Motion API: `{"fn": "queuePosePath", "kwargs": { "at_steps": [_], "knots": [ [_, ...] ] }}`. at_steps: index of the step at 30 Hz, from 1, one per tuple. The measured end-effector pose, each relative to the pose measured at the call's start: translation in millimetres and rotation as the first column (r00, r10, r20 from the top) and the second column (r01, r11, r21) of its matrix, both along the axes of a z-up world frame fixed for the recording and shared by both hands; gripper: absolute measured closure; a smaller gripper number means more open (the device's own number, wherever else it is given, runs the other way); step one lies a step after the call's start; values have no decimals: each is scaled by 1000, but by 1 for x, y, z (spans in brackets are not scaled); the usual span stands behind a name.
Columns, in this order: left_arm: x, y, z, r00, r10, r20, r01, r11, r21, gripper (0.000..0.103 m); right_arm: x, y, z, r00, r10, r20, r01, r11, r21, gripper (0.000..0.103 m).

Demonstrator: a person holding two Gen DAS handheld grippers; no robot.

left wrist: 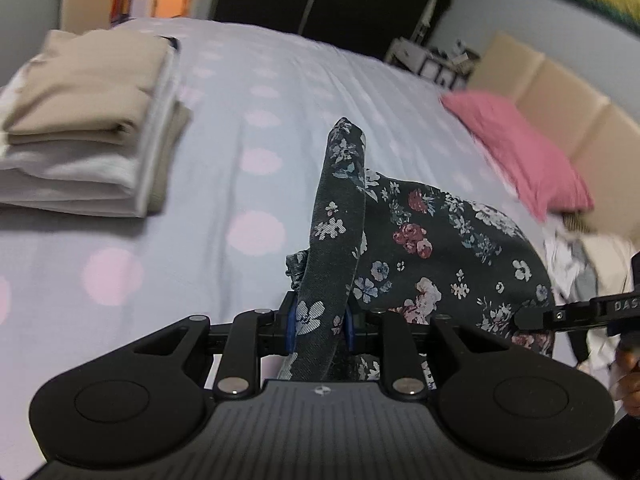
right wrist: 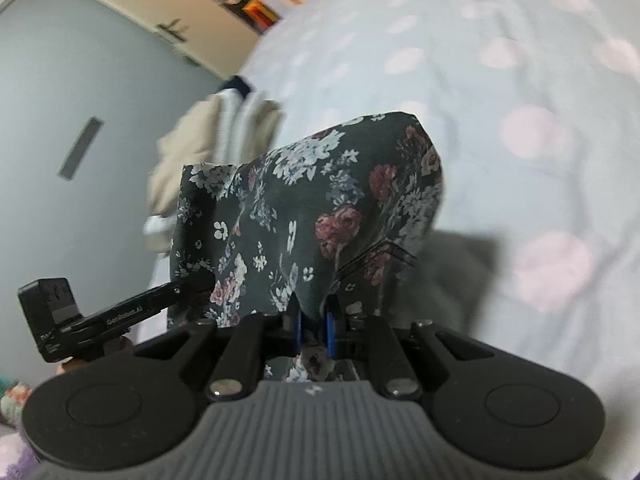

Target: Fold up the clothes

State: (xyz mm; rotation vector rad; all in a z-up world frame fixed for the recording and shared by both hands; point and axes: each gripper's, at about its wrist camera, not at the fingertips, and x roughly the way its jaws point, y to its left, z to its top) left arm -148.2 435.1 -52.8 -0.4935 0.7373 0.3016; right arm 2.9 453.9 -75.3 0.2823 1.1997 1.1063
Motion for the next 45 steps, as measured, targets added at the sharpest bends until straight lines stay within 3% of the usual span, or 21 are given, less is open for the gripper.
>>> {"fn": "queuePosePath", "kwargs": {
  "at_steps": [4, 10, 17, 24, 33, 37, 42, 45],
  "knots": [
    [-20, 22, 6, 999, 42, 16, -41, 998, -41, 83, -4, 24, 13, 998, 56, 2, -56, 998, 28, 90],
    [-17, 31, -15, 998, 54, 13, -52, 991, -121, 83, -6, 43, 12, 996, 92, -6, -92, 996, 1, 90],
    [32, 7, -32, 998, -61, 11, 61, 988, -143, 83, 14, -7, -7, 998, 34, -46, -37, 997, -61, 90],
    [87, -26, -63, 983, -174, -62, 161, 972, -172, 84, 38, -65, -49, 991, -70, -116, 52, 988, -148, 90],
    [120, -43, -104, 960, -234, -152, 204, 960, -194, 83, 58, -89, -96, 981, -126, -147, 84, 961, -264, 89],
    [122, -40, -110, 955, -246, -168, 209, 955, -211, 80, 58, -87, -97, 992, -105, -69, 75, 936, -345, 71],
    [112, -27, -101, 963, -219, -154, 178, 953, -245, 75, 55, -66, -69, 989, -65, 132, 114, 904, -413, 69],
    [99, -16, -88, 972, -185, -142, 144, 955, -261, 74, 49, -57, -51, 975, -27, 220, 112, 917, -384, 68]
  ]
}}
